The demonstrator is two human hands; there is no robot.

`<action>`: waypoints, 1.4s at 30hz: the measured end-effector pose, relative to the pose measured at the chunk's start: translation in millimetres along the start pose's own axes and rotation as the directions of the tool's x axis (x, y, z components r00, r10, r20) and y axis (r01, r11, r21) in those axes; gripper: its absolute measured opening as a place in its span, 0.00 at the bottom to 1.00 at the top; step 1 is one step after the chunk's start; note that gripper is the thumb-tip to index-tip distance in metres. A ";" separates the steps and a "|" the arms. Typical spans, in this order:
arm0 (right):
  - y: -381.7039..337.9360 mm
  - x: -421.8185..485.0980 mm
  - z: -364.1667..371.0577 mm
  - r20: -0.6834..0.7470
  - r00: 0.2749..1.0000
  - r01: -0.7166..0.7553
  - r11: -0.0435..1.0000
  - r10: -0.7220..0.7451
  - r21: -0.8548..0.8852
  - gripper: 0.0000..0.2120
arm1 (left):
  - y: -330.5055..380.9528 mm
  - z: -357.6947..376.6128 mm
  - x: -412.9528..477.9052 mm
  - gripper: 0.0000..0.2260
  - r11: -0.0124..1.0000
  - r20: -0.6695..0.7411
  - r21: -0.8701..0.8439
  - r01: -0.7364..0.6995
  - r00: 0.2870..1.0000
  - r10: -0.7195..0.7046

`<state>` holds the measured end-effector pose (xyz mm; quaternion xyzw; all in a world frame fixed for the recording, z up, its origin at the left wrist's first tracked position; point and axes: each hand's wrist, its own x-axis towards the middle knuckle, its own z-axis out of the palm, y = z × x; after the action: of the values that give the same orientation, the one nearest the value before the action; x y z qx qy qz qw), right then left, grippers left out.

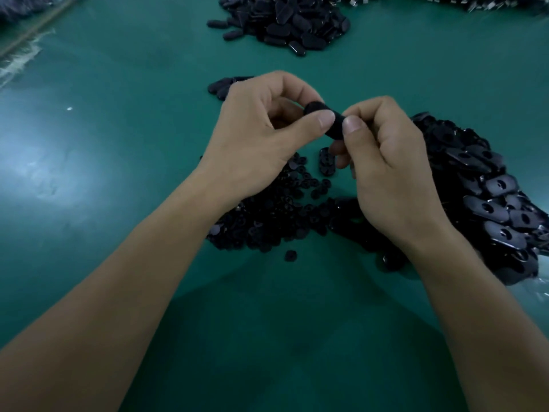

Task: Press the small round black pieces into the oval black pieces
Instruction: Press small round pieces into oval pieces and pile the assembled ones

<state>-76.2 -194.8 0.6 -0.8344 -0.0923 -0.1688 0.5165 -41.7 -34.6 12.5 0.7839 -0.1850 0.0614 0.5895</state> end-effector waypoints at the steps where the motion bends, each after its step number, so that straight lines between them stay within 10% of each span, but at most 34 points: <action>1: -0.3 0.7 -0.5 -0.015 1.000 -0.011 0.999 0.012 0.041 0.08 | 0.0 -0.7 -1.3 0.05 1.000 -0.008 -0.017 0.015 1.000 -0.015; 32: -0.2 2.4 -0.7 -0.079 0.997 0.024 0.965 -0.003 0.260 0.15 | -1.2 4.6 -6.7 0.02 1.000 -0.002 -0.001 0.022 1.000 -0.022; 37: 7.5 -1.7 -0.7 -0.086 0.996 0.000 0.994 -0.010 -0.114 0.11 | -4.8 3.3 -4.8 0.03 0.996 -0.155 -0.065 0.053 0.986 -0.063; 42: 9.5 -4.9 1.4 0.299 0.954 0.158 0.804 0.026 -0.573 0.17 | -5.9 1.1 -1.4 0.03 0.985 -0.269 -0.154 0.084 0.955 -0.123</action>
<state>-77.3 -197.7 -9.8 -0.9651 -0.1397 -0.0817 0.2057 -41.0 -33.9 6.5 0.7325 -0.0632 0.1264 0.6659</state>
